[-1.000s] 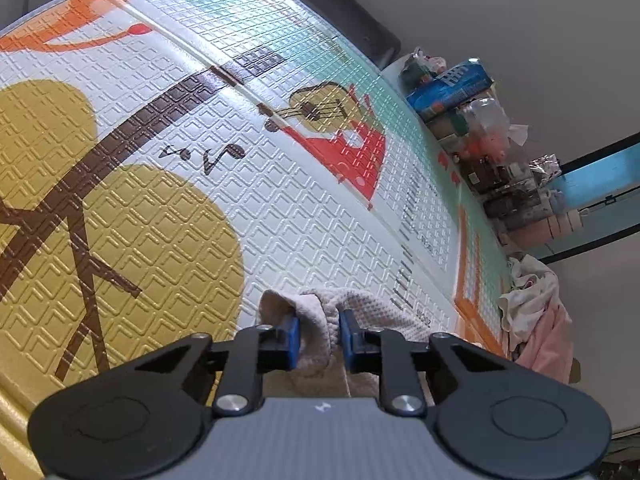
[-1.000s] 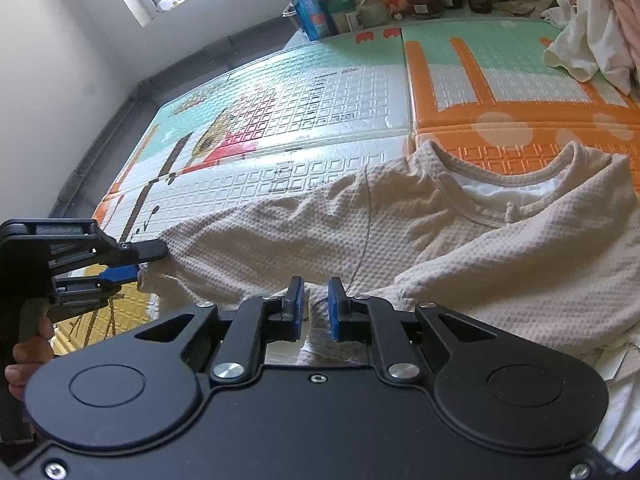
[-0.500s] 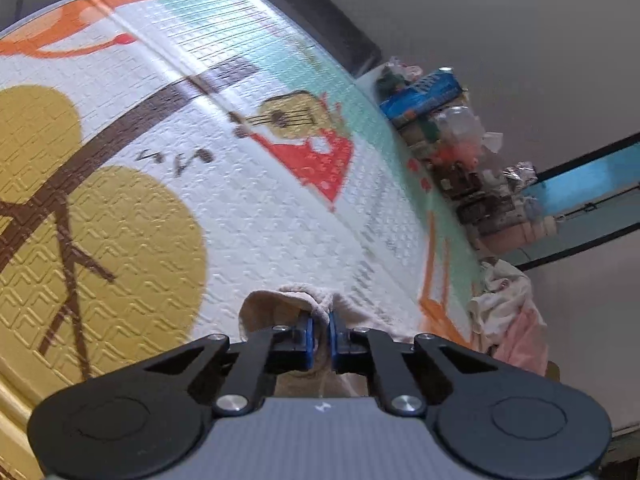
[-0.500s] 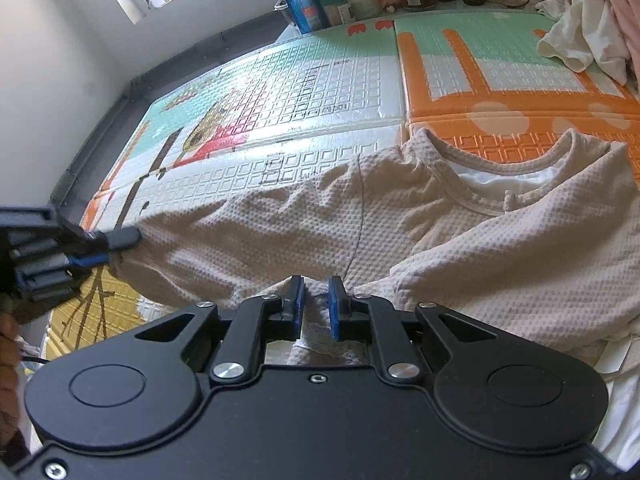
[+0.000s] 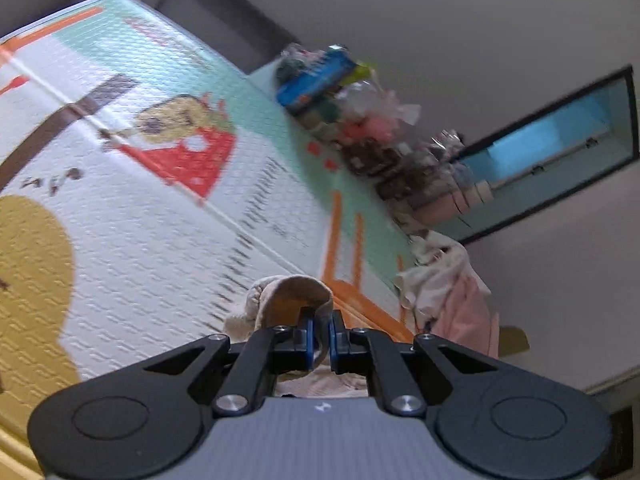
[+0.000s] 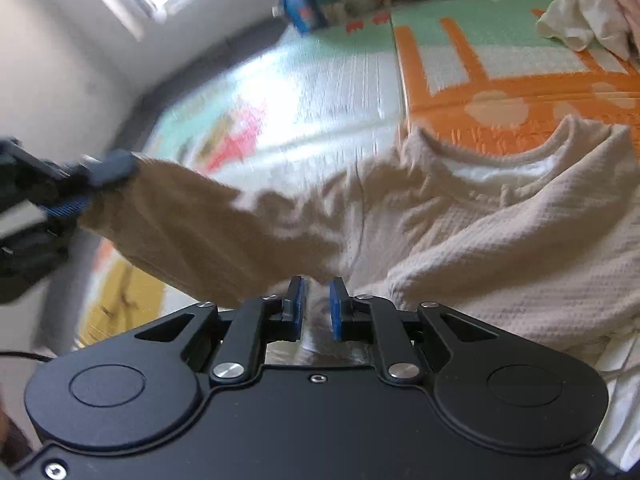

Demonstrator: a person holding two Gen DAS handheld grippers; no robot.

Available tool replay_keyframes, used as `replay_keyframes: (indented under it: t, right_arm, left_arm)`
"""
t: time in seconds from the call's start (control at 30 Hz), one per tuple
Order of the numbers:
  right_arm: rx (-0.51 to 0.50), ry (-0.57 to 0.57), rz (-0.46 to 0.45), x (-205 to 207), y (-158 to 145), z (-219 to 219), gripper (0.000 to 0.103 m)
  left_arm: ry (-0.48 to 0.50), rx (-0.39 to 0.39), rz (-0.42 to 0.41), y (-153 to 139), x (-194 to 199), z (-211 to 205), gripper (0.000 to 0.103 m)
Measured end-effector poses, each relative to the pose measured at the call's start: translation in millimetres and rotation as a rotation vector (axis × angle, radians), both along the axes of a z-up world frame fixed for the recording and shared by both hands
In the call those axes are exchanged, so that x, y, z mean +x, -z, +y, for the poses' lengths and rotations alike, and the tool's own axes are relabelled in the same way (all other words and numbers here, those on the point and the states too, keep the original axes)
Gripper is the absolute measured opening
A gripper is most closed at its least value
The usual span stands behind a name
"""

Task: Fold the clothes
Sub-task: 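Carry the pinched sleeve across the top's chest with the left gripper, then release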

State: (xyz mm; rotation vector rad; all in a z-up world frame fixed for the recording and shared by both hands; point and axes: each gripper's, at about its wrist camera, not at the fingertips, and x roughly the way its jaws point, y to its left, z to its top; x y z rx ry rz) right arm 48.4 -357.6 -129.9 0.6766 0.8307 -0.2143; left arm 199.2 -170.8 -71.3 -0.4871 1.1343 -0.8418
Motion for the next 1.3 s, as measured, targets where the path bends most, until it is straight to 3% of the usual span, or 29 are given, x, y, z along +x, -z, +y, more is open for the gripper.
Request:
replay_keyframes:
  t: [0.17,0.77,0.93,1.1,1.17,1.3]
  right_arm:
    - [-0.033,0.018,-0.045,-22,-23,-15,0.013]
    - [-0.035,0.266,-0.052,-125,-45,-108,0.013]
    - [-0.032,0.311,-0.042,-148,-43,-123,0.013]
    - [-0.021,0.341,-0.035,-165,-39,-135,0.013]
    - [-0.015,0.342,-0.027,-168,-36,-138,0.013]
    - [-0.005,0.338,-0.013,-171,-31,-142,0.013]
  left_arm:
    - [0.064,-0.009,-0.002,-9,-15,-26,0.008]
    - [0.296,0.033,-0.009,-12,-87,-137,0.008]
    - [0.317,0.09,0.006,-2,-101,-165,0.009]
    - [0.332,0.172,0.035,11,-110,-187,0.022]
    - [0.343,0.193,0.035,13,-114,-194,0.037]
    - [0.362,0.191,0.006,8,-122,-202,0.056]
